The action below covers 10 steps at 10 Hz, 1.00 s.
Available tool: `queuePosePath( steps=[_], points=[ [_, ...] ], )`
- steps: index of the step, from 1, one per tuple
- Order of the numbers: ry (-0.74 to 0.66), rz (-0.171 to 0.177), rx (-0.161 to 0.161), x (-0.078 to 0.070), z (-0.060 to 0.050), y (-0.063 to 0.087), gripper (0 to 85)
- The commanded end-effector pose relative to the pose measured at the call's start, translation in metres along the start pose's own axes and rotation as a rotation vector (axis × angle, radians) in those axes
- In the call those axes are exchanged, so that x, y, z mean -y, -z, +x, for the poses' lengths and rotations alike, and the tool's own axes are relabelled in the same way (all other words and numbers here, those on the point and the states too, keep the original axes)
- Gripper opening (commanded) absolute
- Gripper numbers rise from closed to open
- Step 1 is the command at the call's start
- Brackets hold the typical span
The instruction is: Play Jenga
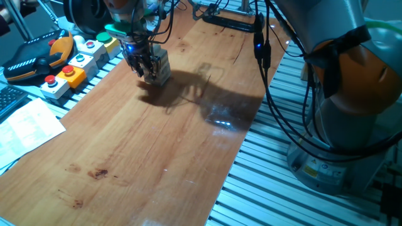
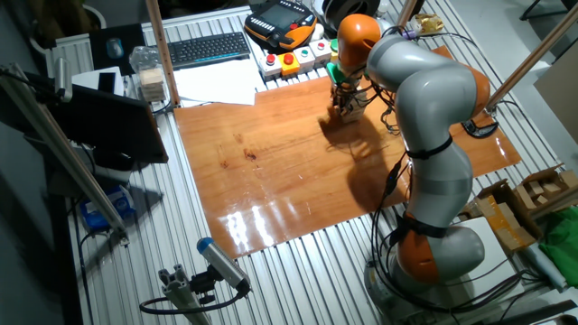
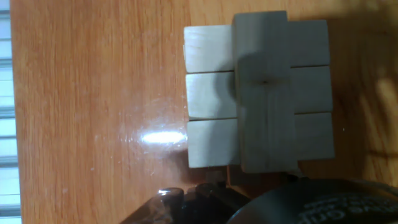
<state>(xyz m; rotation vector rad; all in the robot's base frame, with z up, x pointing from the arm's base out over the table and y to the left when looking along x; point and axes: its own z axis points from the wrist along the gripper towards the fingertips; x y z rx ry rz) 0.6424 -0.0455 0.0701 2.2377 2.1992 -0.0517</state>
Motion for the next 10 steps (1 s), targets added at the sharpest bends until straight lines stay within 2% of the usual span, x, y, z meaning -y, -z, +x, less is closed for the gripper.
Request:
queuePosePath(
  steps=[1, 10],
  points=[
    [-0.001, 0.0, -0.003, 0.0, 0.0, -0.001, 52.0],
    [0.004, 0.002, -0.006, 0.001, -0.003, -0.012, 56.0]
  ],
)
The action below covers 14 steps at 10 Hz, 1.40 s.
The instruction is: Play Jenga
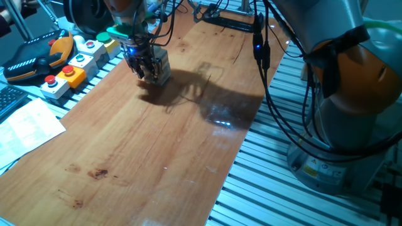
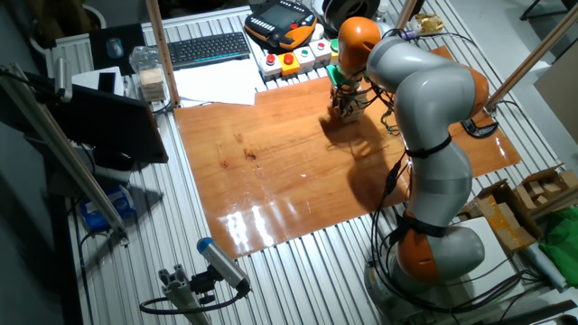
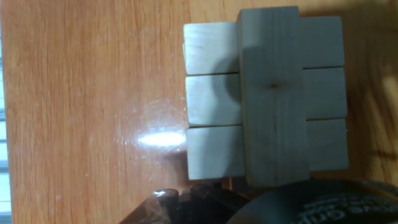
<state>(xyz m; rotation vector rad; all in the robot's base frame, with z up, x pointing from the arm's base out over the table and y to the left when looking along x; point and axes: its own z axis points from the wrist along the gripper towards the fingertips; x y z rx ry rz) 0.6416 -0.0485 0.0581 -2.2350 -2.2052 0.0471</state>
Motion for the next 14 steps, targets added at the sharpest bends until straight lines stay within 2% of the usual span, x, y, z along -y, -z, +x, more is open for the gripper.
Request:
queuePosePath(
  steps=[1, 14],
  points=[
    [0.0, 0.0, 0.0, 0.0002, -0.0001, -0.0003, 56.0],
    [-0.007, -0.008, 0.018, 0.0002, -0.0011, -0.0036, 55.0]
  ],
)
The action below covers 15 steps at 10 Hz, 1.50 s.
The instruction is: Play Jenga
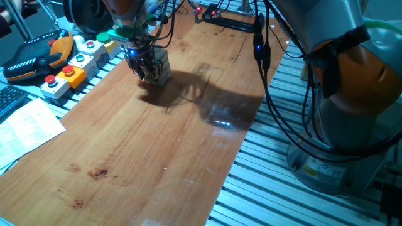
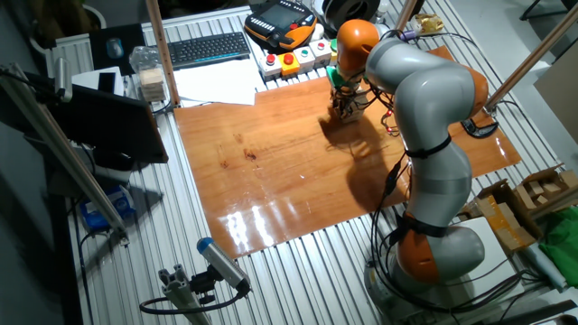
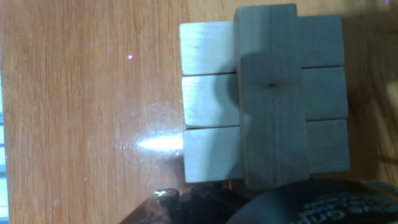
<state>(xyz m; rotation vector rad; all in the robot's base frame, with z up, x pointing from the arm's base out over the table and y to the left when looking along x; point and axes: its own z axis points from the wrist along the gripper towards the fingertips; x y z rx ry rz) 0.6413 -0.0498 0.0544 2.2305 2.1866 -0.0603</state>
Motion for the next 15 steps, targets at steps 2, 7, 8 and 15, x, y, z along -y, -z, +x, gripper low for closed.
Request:
queuePosePath(
  steps=[2, 7, 8, 15],
  points=[
    [0.003, 0.003, 0.0, -0.0001, -0.0004, -0.0006, 55.0],
    [0.019, 0.019, 0.024, 0.0001, -0.0011, 0.0, 55.0],
    [0.019, 0.021, 0.025, 0.0, -0.0008, -0.0002, 55.0],
    [0.032, 0.007, 0.037, -0.0017, -0.0005, -0.0001, 54.0]
  ],
)
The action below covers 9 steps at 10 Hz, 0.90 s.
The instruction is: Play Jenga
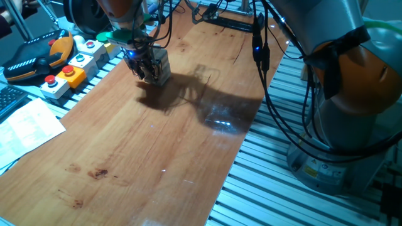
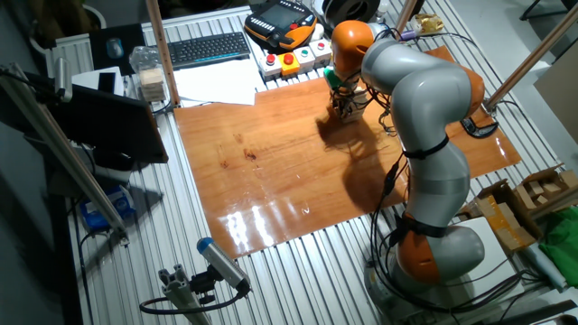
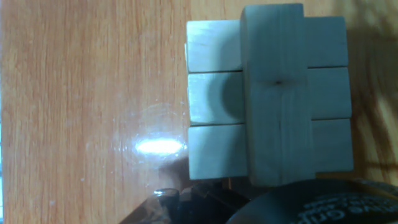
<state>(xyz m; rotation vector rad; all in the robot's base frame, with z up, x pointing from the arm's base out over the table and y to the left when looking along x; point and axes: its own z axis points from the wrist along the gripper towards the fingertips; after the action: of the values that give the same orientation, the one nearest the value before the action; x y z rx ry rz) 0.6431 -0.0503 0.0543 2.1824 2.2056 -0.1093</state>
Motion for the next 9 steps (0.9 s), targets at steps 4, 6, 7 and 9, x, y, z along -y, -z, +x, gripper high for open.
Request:
queuePosePath(
  steps=[4, 6, 7, 9],
  points=[
    [-0.005, 0.004, 0.001, -0.0008, -0.0018, 0.0002, 54.0],
    [-0.005, 0.004, -0.001, -0.0009, -0.0024, -0.0001, 53.7],
    [-0.005, 0.004, -0.001, -0.001, -0.003, 0.0001, 53.7],
    [-0.003, 0.002, -0.001, -0.0011, -0.0032, 0.0004, 53.3]
  ],
)
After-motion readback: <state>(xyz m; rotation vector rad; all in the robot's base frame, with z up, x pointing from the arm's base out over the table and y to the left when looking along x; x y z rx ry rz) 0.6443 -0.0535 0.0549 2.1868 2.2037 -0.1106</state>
